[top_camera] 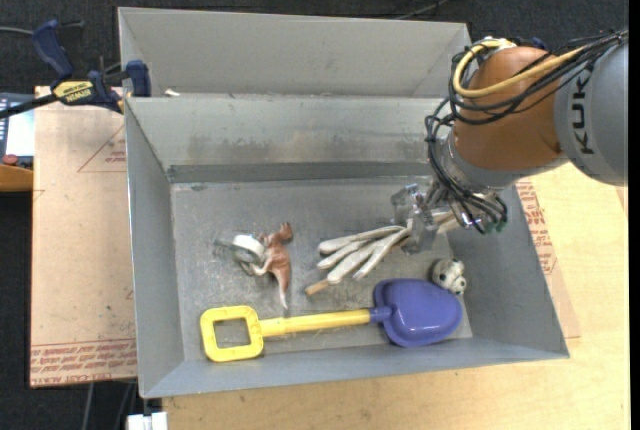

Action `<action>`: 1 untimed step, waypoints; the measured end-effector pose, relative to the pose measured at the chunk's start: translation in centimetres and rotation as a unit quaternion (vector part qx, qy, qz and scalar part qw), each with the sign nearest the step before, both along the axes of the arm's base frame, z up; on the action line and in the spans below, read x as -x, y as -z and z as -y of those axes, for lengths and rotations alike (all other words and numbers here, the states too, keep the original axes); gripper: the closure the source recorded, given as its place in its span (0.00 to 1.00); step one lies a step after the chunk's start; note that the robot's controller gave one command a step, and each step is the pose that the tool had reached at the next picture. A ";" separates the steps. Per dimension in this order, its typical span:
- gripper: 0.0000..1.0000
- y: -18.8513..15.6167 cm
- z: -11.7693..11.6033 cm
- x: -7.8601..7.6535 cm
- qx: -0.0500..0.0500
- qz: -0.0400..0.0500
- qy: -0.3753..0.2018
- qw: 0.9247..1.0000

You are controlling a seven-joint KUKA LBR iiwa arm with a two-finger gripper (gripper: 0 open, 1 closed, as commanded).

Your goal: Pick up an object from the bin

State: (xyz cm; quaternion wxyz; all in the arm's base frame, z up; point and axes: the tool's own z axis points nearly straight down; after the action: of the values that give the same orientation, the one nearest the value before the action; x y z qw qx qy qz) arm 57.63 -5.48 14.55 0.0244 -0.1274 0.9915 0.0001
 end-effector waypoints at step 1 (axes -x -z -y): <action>1.00 -10.5 -1.6 1.5 0.000 -0.013 -0.065 0.998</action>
Offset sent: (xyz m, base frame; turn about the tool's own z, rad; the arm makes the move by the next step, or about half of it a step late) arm 0.0057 0.0177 -0.0488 -0.1353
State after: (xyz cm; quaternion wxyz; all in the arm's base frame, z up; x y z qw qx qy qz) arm 56.16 -3.87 25.01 0.0115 -0.1914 0.9814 0.0033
